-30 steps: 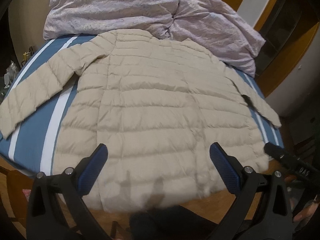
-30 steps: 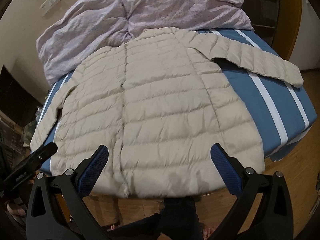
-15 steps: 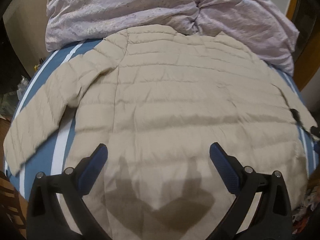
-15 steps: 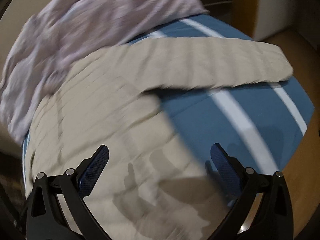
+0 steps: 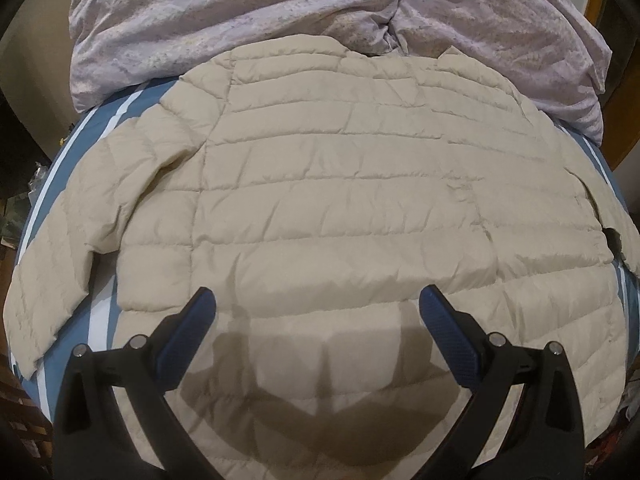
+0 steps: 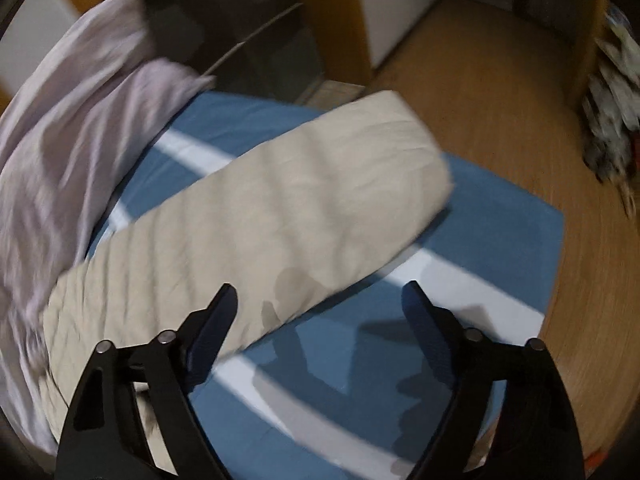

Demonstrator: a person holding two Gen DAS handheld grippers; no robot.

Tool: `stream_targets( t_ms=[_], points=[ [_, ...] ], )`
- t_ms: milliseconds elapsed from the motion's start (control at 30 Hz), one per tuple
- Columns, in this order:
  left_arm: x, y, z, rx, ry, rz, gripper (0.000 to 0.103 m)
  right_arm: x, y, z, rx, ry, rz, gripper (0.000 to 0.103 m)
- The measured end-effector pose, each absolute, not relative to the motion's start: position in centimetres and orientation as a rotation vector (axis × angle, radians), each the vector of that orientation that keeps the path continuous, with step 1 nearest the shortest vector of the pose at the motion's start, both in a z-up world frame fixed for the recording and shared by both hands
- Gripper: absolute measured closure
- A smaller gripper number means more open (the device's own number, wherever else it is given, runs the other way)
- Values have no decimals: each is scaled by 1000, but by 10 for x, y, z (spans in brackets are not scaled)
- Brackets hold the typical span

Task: Fold large clothes
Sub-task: 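Grasp the cuff of one jacket sleeve with the right gripper and lift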

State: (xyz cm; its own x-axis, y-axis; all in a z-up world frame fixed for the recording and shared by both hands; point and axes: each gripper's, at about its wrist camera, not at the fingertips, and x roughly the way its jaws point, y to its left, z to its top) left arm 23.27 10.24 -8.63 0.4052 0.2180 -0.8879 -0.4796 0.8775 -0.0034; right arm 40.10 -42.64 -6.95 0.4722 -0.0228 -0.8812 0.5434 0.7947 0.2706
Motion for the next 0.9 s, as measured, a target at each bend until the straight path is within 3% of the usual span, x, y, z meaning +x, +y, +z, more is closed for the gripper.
stream_targets(
  t_ms=[167, 333, 400, 633, 800, 900],
  points=[
    [238, 102, -83, -280, 1065, 425, 2, 397, -466, -81, 705, 1015, -457, 24],
    [241, 101, -82, -289, 1062, 408, 2, 397, -487, -90, 790, 1018, -481, 36],
    [240, 101, -82, -295, 1062, 406, 2, 400, -491, -95, 799, 1031, -481, 45],
    [237, 100, -81, -310, 1062, 410, 2, 406, -491, -94, 753, 1036, -494, 63],
    [233, 103, -79, -339, 1050, 405, 2, 406, -490, -96, 768, 1034, -448, 88],
    [233, 107, -77, -362, 1043, 399, 2, 407, -488, -95, 760, 1018, -435, 92]
  ],
)
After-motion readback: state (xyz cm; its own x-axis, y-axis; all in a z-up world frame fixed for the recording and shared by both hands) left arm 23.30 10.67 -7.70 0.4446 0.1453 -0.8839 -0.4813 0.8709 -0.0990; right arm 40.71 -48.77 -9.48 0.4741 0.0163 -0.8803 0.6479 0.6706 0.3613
